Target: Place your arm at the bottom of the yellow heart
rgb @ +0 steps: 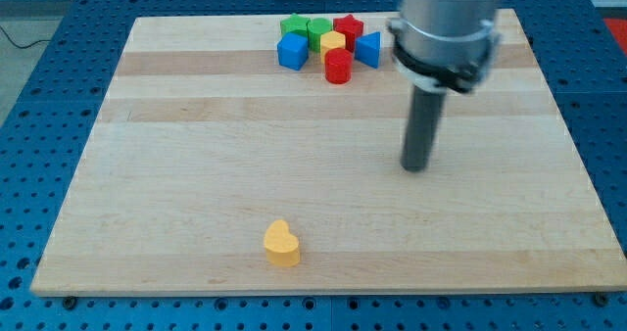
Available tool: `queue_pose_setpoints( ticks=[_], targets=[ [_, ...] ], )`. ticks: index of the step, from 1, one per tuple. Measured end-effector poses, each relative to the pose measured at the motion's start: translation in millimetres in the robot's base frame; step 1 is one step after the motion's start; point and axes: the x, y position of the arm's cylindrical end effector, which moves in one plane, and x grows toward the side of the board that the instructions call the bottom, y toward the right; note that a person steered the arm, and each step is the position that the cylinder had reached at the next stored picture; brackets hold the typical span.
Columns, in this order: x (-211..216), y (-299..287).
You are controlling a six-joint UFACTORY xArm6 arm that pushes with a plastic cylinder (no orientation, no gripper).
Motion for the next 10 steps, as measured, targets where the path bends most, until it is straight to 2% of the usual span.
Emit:
queue_pose_setpoints(
  ticks=[2, 3, 6, 7, 9, 10],
  targets=[
    [113.2, 7.9],
    [121.3, -2.8],
    [120.4, -226.4],
    [110.8, -211.6],
    [91.1, -88.5],
    [67.0, -80.5]
  ],
)
